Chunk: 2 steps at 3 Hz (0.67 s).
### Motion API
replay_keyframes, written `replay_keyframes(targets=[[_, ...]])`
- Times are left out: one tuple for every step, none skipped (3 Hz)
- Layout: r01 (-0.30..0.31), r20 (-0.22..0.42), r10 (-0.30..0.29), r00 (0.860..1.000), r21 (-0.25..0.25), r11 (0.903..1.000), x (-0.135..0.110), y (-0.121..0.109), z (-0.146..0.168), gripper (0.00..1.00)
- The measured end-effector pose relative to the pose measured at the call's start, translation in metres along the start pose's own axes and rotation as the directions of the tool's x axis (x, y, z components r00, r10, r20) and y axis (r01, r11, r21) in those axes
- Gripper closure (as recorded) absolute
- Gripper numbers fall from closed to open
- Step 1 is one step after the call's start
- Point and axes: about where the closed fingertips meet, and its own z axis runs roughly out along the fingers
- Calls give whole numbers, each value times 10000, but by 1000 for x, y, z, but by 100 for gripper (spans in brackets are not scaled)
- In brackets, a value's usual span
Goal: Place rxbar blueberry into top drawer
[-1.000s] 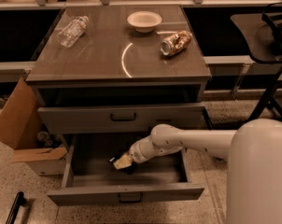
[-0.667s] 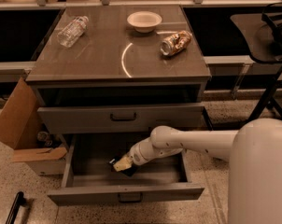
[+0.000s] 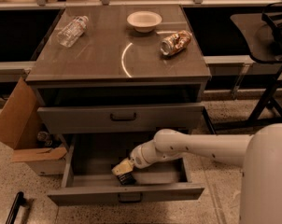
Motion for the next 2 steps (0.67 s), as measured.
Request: replay_keyframes(targets=[[-218,477,216,9986,20,9998,11,8,-29,0],[-535,998,545,9935,-129,9985,33,24,-75,0]])
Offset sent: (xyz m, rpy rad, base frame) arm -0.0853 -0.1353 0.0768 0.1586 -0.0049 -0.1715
